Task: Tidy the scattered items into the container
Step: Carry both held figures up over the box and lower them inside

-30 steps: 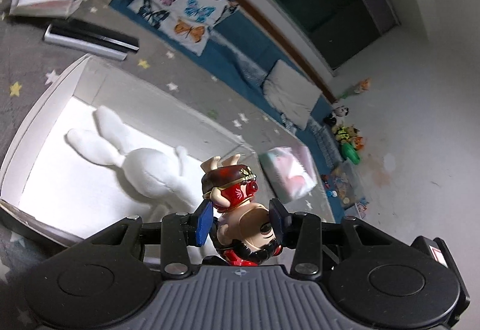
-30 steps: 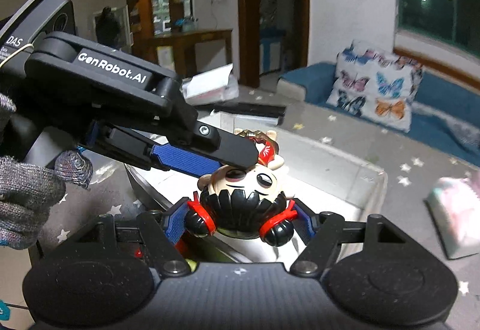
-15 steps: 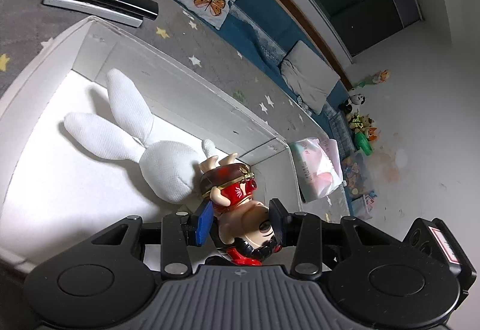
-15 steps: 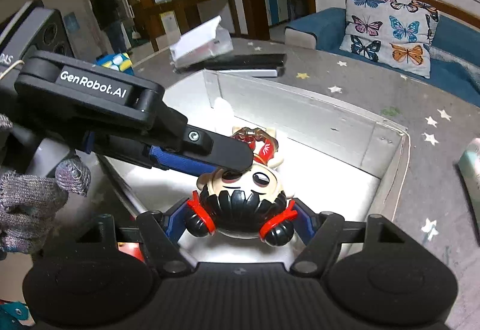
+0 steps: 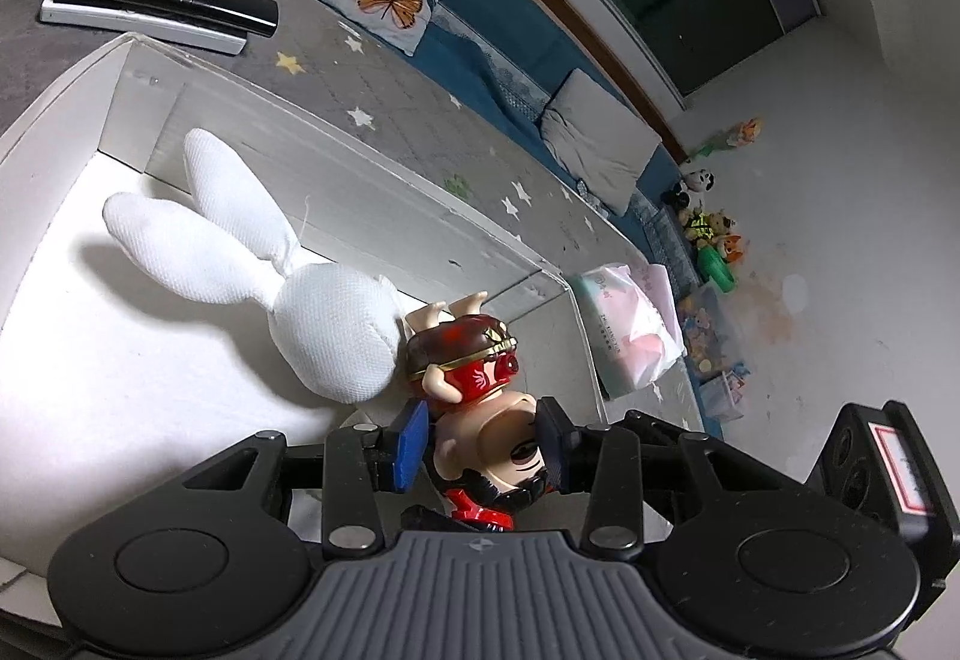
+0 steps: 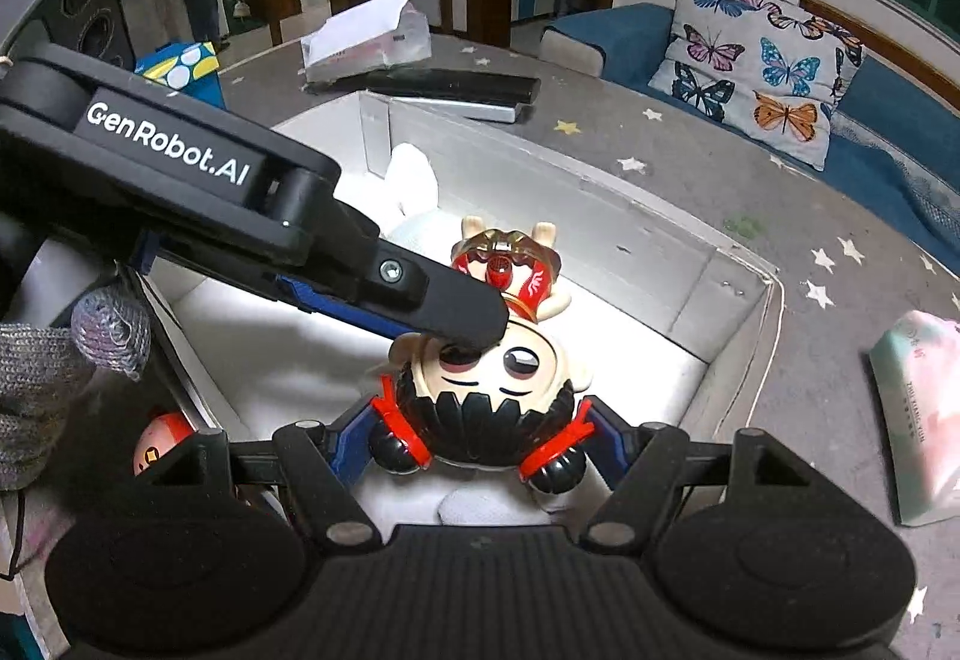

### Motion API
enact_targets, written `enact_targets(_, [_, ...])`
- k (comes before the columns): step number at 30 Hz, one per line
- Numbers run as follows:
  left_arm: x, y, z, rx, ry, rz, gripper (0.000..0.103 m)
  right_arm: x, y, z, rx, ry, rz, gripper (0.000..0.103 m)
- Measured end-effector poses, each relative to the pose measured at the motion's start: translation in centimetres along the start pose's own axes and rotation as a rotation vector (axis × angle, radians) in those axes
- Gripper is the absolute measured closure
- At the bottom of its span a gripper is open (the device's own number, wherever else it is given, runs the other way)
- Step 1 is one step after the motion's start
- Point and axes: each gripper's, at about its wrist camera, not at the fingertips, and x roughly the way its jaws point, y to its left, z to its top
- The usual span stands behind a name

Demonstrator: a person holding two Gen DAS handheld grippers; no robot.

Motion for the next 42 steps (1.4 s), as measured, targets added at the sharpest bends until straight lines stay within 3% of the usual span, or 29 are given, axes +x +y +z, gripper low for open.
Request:
enact_targets(20, [1.0,-0.1,-0.3,0.033,0.024,0.028,0.061,-1.5,-0.1,-0.6,0.008,-0.033,-0.032,0.03])
enact_targets(27, [0.7,-0.4,-0.6,0.056,0.016,0.033,0.061,-1.8,-0.1,-0.7,0.024,-0.058,-0.043,0.041])
enact_targets(42, [-1.9,-1.6,-2.1,0.14,-0.03,0.067,0.061,-3.1,1.4,-1.4,0.046,-0.104,-0.047,0.041])
